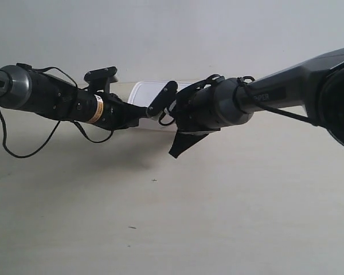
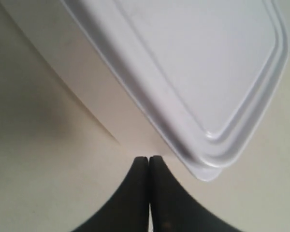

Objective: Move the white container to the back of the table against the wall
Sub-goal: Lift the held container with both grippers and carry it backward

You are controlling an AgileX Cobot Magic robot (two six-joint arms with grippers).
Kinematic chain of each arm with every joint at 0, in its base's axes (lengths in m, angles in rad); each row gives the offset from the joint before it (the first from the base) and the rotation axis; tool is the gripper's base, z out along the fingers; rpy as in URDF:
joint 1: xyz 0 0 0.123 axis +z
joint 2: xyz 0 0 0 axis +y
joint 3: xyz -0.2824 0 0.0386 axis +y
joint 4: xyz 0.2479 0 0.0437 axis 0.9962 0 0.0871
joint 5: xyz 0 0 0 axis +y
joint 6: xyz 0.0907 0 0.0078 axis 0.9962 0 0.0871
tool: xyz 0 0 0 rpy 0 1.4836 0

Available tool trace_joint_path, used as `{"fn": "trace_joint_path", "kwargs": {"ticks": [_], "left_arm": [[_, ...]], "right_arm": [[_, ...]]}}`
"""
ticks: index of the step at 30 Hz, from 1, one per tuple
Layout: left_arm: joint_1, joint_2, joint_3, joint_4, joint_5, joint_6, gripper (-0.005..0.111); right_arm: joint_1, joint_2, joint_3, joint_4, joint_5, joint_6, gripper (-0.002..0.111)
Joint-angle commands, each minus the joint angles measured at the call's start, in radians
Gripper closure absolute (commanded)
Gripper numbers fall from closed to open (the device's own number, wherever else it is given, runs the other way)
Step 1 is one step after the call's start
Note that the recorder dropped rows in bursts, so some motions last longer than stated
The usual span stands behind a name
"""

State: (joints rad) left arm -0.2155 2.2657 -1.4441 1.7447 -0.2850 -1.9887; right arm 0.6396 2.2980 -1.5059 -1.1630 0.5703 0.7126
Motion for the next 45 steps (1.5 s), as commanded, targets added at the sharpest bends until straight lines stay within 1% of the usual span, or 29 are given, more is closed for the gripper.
{"fn": "trace_joint_path", "kwargs": {"ticks": [1,8,15,18,26,36,45], "left_arm": [[-0.008,0.003,-0.025,0.0,-0.061,-0.007,0.107],[0.025,0.043,-0.06,0.0,-0.122,-0.007,0.107],[0.042,0.057,-0.083,0.0,-0.113,-0.003,0.107],[0.042,0.069,-0.1,0.0,-0.118,-0.003,0.107],[0.044,0.083,-0.12,0.0,-0.122,-0.003,0.107],[0.045,0.084,-0.139,0.0,-0.108,0.001,0.107],[0.045,0.111,-0.176,0.0,-0.114,0.02,0.107]], "right_arm": [[-0.003,0.023,-0.035,-0.022,-0.042,-0.011,0.108],[-0.023,0.041,-0.037,-0.051,-0.047,-0.011,0.108],[-0.025,0.041,-0.037,-0.117,-0.083,0.021,0.108],[-0.025,0.041,-0.037,-0.155,-0.083,0.051,0.108],[-0.053,0.043,-0.037,-0.161,-0.103,0.054,0.108],[-0.075,0.043,-0.037,-0.163,-0.198,0.055,0.108],[-0.087,0.09,-0.1,-0.146,-0.192,0.055,0.108]]}}
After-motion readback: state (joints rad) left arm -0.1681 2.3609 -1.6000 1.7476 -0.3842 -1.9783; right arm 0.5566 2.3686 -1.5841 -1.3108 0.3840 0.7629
